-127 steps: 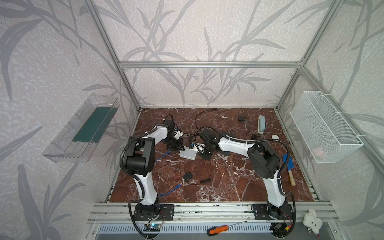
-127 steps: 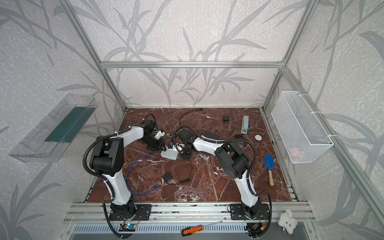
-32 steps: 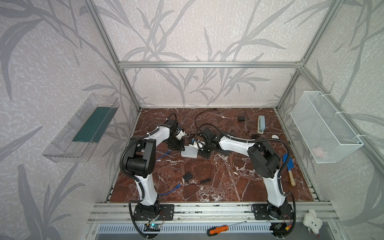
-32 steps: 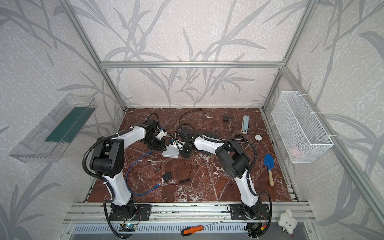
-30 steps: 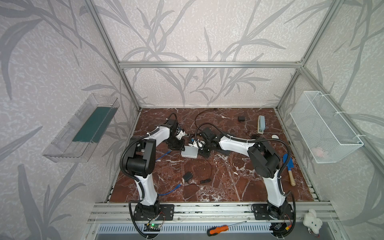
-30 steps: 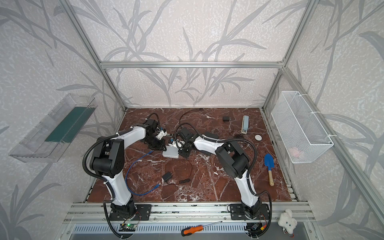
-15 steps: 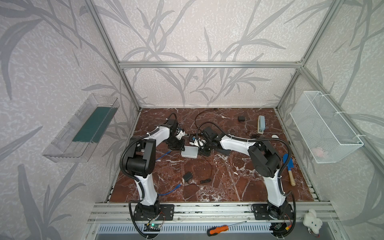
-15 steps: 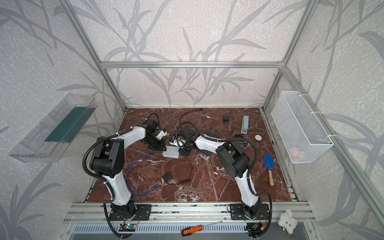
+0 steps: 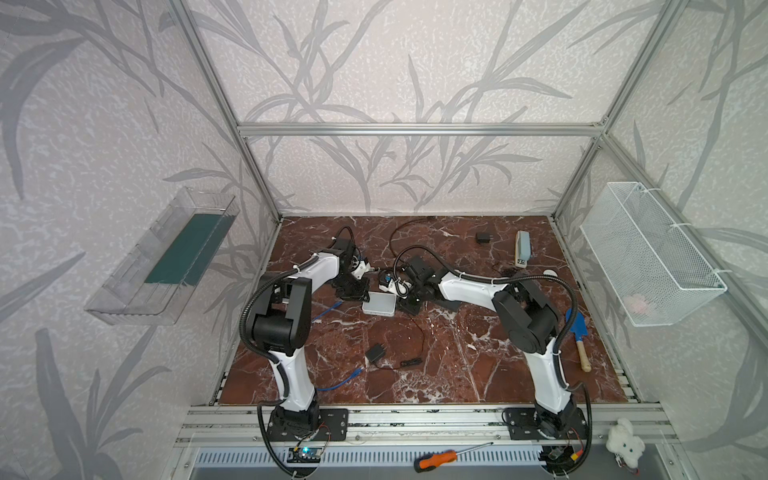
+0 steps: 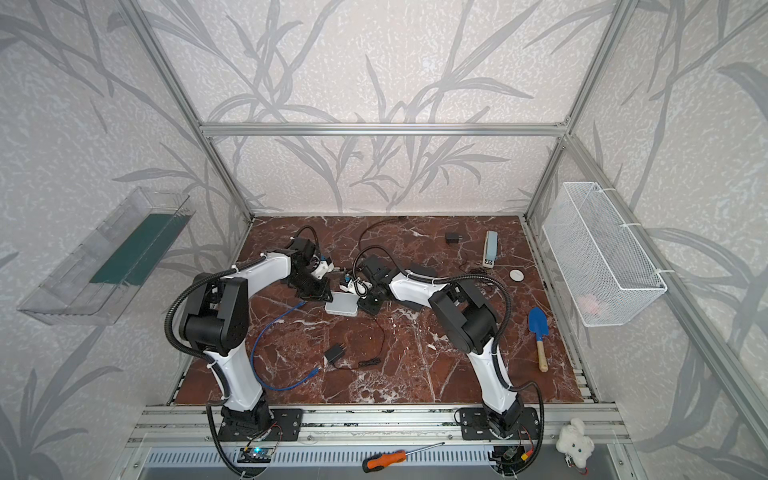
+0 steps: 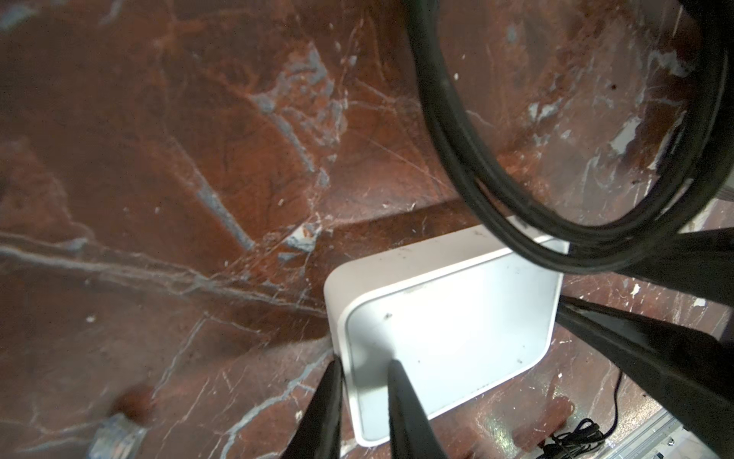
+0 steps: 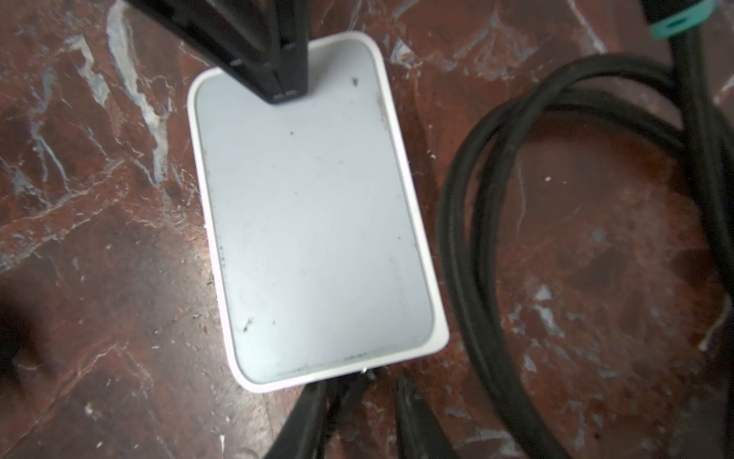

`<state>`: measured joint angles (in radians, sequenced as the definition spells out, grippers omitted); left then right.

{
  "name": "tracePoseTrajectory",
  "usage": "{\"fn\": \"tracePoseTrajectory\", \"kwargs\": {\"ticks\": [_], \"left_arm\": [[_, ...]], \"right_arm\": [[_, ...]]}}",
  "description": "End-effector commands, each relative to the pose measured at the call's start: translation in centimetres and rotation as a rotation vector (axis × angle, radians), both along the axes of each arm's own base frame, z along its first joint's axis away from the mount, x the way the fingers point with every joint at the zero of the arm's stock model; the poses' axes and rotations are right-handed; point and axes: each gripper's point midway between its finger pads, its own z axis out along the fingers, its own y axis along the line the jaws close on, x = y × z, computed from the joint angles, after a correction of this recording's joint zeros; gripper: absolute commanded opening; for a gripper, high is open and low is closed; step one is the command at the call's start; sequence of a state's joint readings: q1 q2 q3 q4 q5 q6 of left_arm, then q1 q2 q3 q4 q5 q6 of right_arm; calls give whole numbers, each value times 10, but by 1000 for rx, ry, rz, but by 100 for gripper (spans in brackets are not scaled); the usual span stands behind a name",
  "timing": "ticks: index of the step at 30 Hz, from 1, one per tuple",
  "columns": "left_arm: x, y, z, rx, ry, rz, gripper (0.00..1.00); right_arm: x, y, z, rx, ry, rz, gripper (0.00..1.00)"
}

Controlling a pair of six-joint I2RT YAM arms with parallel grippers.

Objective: Insert the plug into the switch port

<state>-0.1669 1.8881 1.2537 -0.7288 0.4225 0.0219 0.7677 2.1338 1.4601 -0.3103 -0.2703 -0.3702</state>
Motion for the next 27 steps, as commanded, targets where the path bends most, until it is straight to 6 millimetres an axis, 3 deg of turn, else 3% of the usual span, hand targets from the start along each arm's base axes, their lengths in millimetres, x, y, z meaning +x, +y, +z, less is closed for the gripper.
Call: {"fn": "tracePoseTrajectory", "kwargs": {"ticks": [1, 9, 17, 23, 27], "left_arm": [[-17, 9, -9, 38, 57, 6, 22], [-13, 11, -7, 43, 46, 10, 22], [-2, 12, 2, 39, 16, 4, 23], [9, -4, 21, -65, -24, 9, 38], [9, -9, 20, -101, -14, 4, 45]], "right_arm": [[-12, -6, -17, -41, 29, -14, 31], [-21, -21, -27, -101, 28, -34, 17], [-16, -41, -4, -85, 7, -10, 9], [-14, -34, 7, -53, -7, 31, 8], [-13, -25, 18, -5, -36, 65, 8]]}}
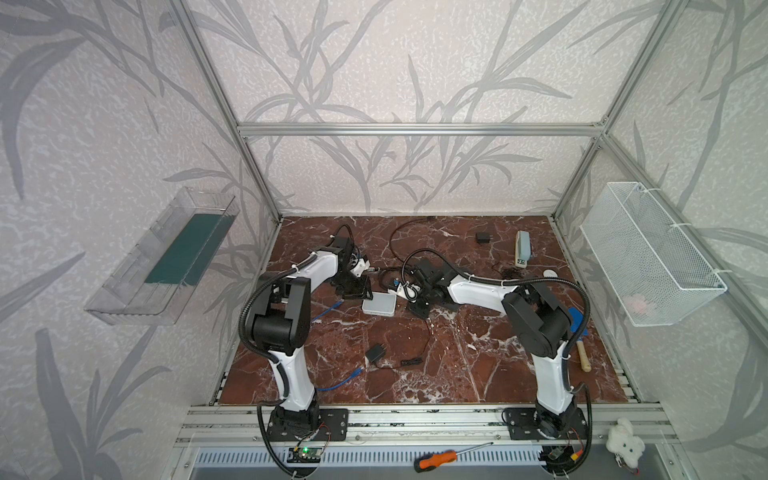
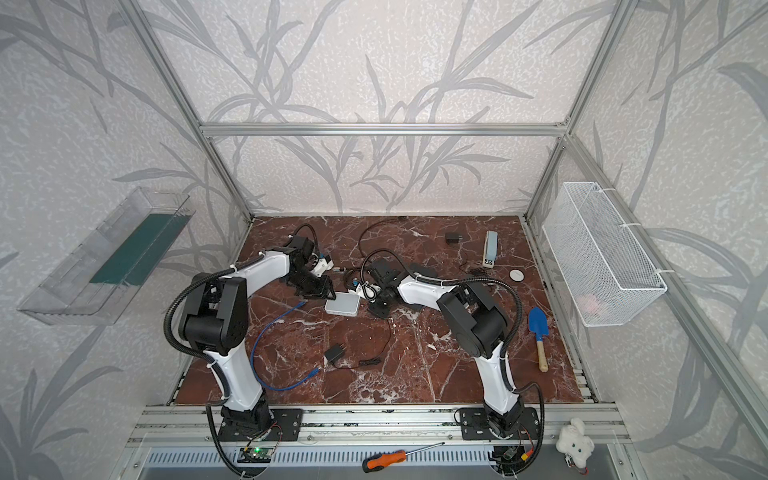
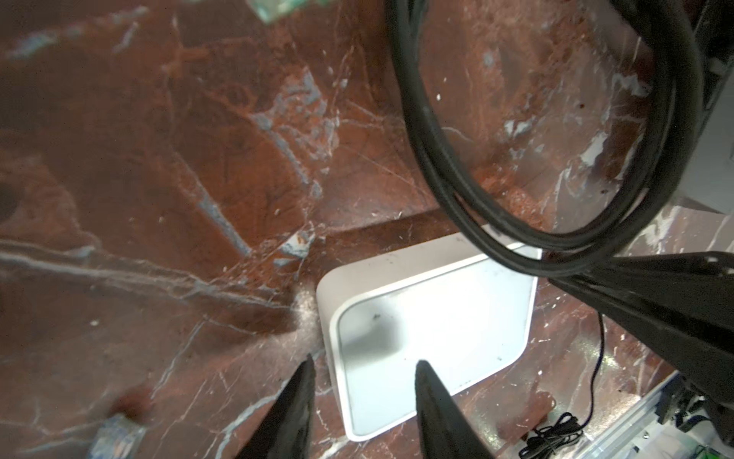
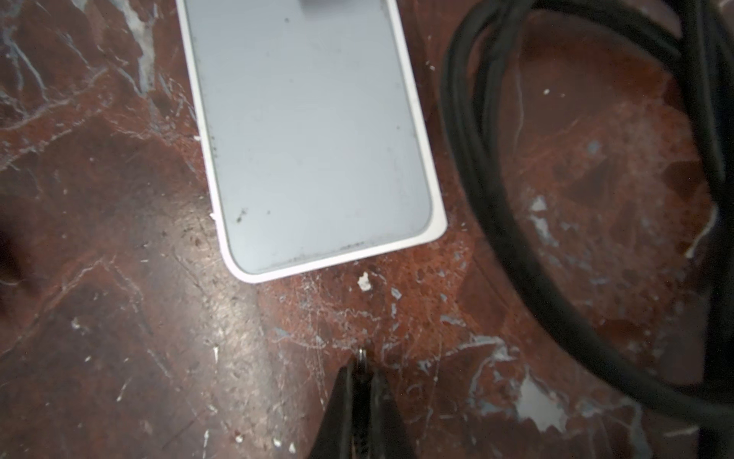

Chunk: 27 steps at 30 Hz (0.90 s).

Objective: Insert the plug into the switch port

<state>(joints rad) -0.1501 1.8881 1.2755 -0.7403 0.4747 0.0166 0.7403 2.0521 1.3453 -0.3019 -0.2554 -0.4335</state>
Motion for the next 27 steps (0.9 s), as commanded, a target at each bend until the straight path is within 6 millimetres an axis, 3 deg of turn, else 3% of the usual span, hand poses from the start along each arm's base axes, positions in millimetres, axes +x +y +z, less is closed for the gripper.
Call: {"fn": "tracePoseTrajectory", "kwargs": {"ticks": [1, 14, 20, 24, 27], "left_arm": [[3, -7, 9, -55, -7, -9, 45], [-16, -5, -18, -33, 96, -28, 48], [-14, -10, -23, -54, 112, -32, 45], [-3, -7, -12, -44, 81, 7, 41], [12, -9, 20, -81, -12, 56, 40]], "right_arm": [[-3, 6, 22, 47, -19, 54, 8], [9, 30, 32, 123, -60, 121, 8], [10, 37, 21, 122, -35, 148, 8], [10, 34, 25, 123, -25, 134, 8], [10, 26, 42, 150, -23, 103, 8]]}}
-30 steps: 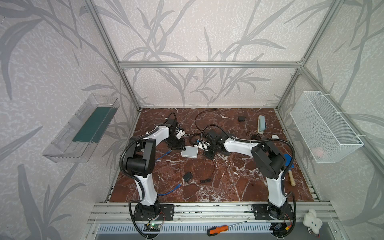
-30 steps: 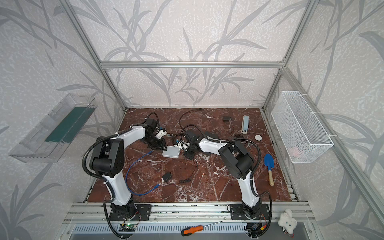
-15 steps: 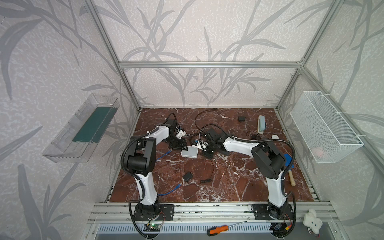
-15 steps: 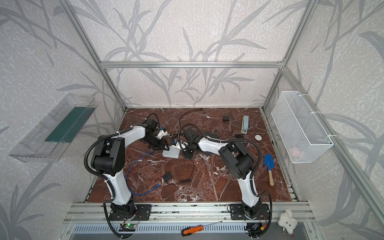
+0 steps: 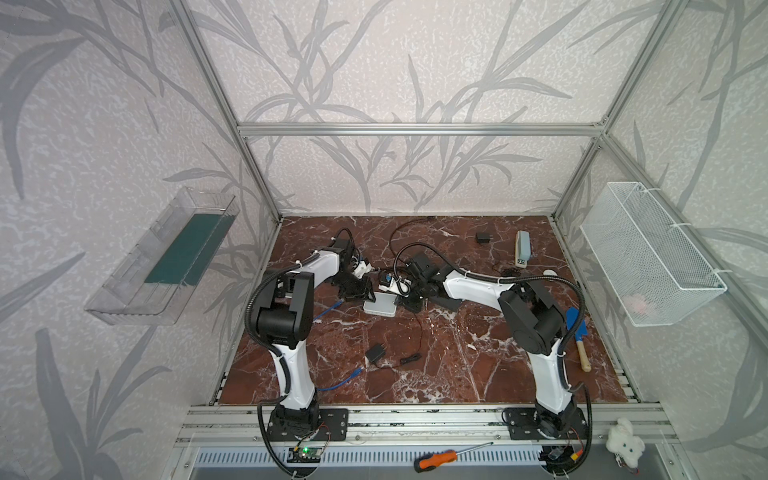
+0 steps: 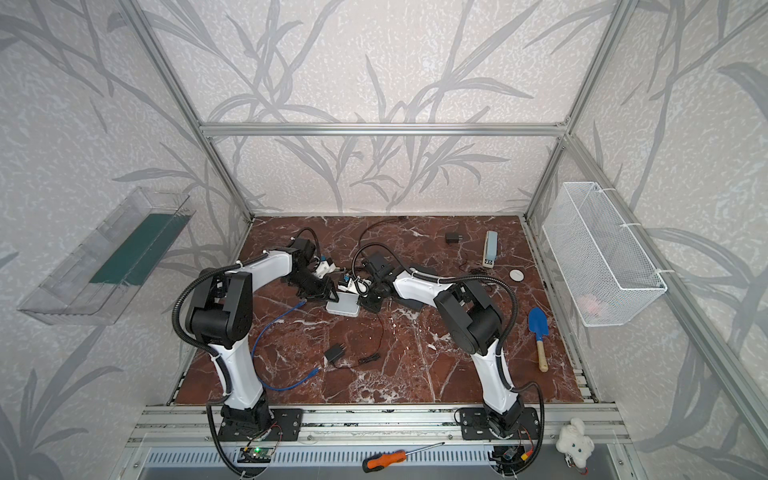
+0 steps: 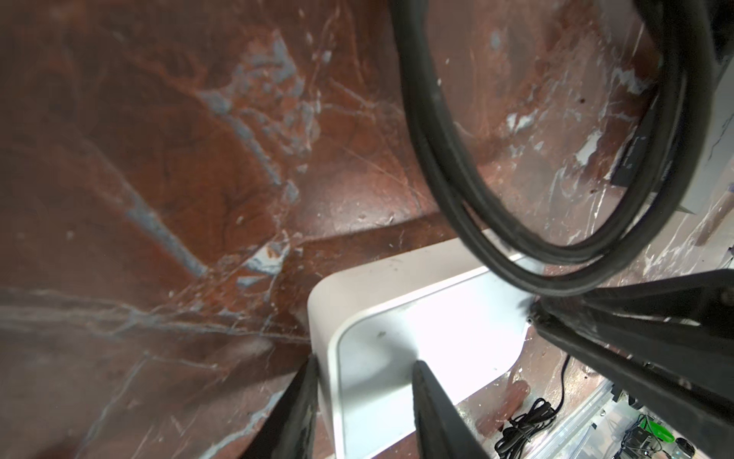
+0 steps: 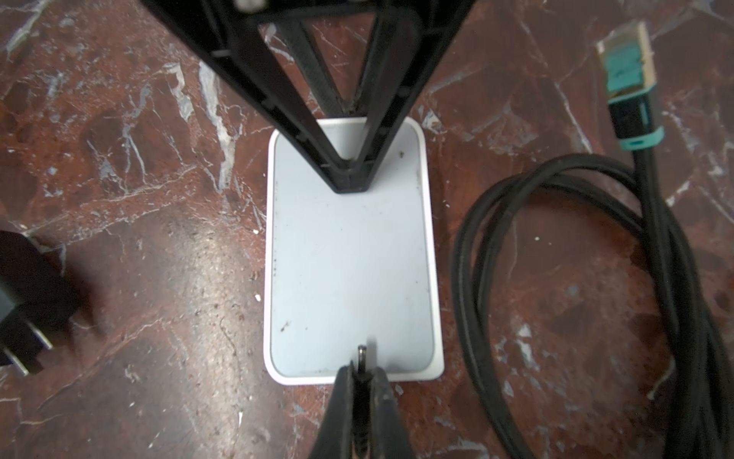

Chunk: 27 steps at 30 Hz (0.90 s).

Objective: Insert the plug into the switch port
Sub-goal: 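Lift the white box with the left gripper while the right gripper moves toward it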

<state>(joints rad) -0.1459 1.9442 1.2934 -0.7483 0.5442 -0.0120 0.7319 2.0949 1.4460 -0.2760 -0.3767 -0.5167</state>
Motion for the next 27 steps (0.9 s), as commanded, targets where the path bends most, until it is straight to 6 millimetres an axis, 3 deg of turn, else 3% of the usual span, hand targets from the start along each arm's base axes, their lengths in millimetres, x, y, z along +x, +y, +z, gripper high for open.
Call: {"fn": "tracePoseTrajectory", "kwargs": {"ticks": [1, 4, 6, 10, 13, 21, 27], "left_arm": [[17, 0, 41, -31, -106, 56, 40], [16, -11, 67, -115, -138, 91, 40], [10, -21, 74, -190, -129, 119, 40], [-4, -46, 73, -345, -85, 161, 40], [-10, -54, 69, -388, -72, 193, 40], [-8, -60, 79, -487, -108, 260, 37], [-10, -50, 79, -476, -107, 302, 32]], "right_arm": [[-3, -8, 27, 44, 20, -27, 8], [-9, -8, 49, 105, 32, -30, 8], [-13, -3, 61, 152, 47, -22, 8], [-12, 8, 77, 231, 64, -24, 8], [-10, 14, 84, 264, 68, -28, 8], [-15, 16, 83, 264, 74, -18, 8], [-14, 12, 76, 241, 72, -44, 8]]}}
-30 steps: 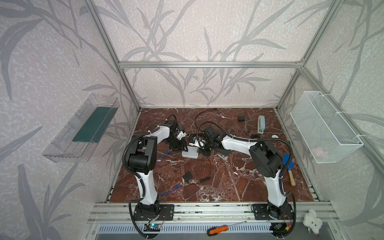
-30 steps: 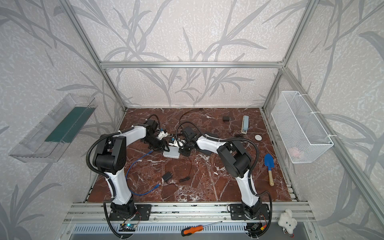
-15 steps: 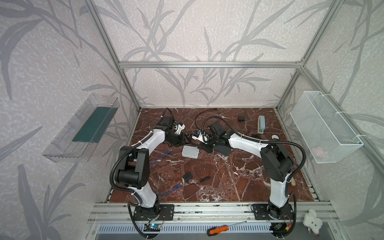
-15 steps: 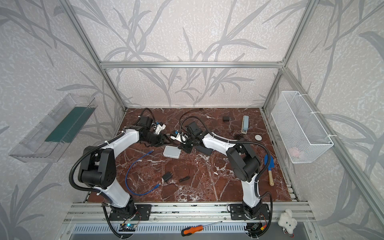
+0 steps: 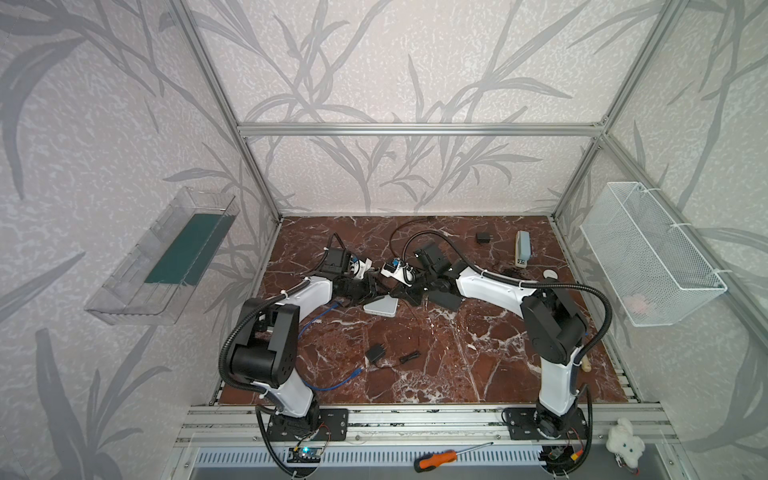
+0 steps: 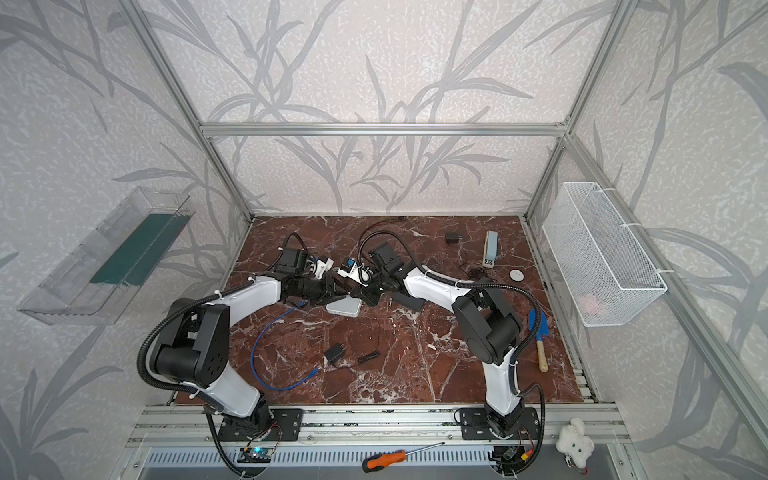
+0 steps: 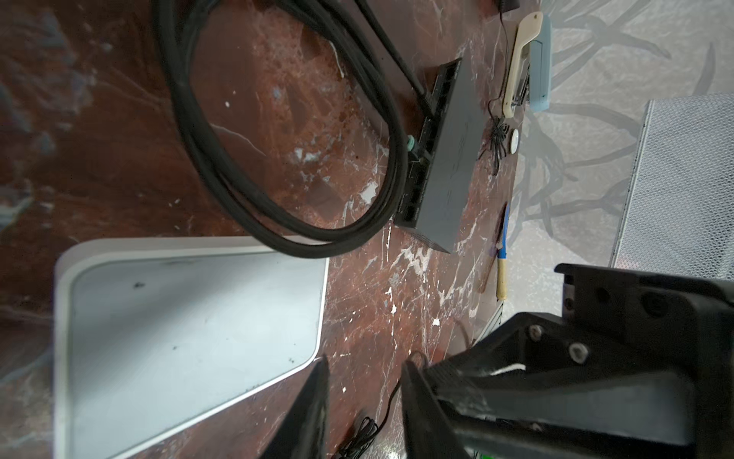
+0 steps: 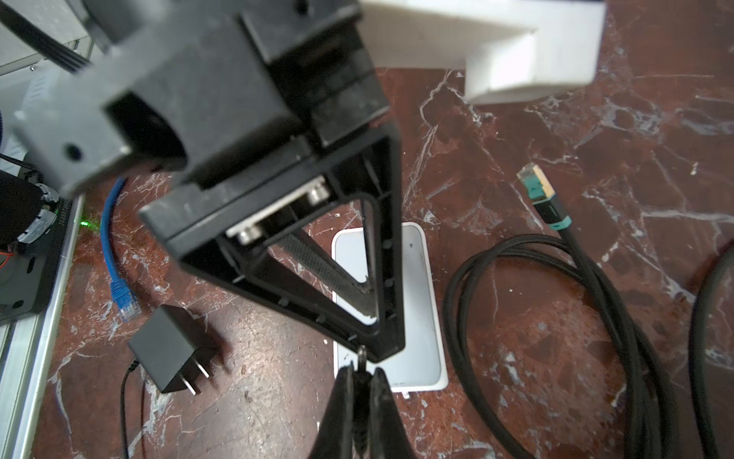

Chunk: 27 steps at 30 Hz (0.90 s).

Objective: Insert the plug into the switch port
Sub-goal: 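Lift the white box with the left gripper while the right gripper moves toward it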

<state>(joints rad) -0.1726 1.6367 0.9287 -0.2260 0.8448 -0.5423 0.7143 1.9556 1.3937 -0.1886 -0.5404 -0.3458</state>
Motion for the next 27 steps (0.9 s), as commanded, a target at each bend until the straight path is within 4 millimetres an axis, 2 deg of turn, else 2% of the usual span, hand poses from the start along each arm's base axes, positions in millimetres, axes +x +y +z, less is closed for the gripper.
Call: {"fn": "tracePoseTrajectory", "kwargs": {"ticks": [1, 10, 16, 27], "left_arm": [[2, 0, 17, -44, -33, 21, 32], [2, -8, 32, -132, -54, 19, 29], [-5, -8, 28, -126, -34, 1, 27], [-6, -9, 31, -135, -30, -3, 18]], "right_arm": [[-3, 0, 6, 12, -1, -6, 8], [-2, 5, 5, 29, 7, -16, 7], [2, 9, 8, 54, 2, -32, 8], [15, 15, 7, 84, 19, -97, 8]]}}
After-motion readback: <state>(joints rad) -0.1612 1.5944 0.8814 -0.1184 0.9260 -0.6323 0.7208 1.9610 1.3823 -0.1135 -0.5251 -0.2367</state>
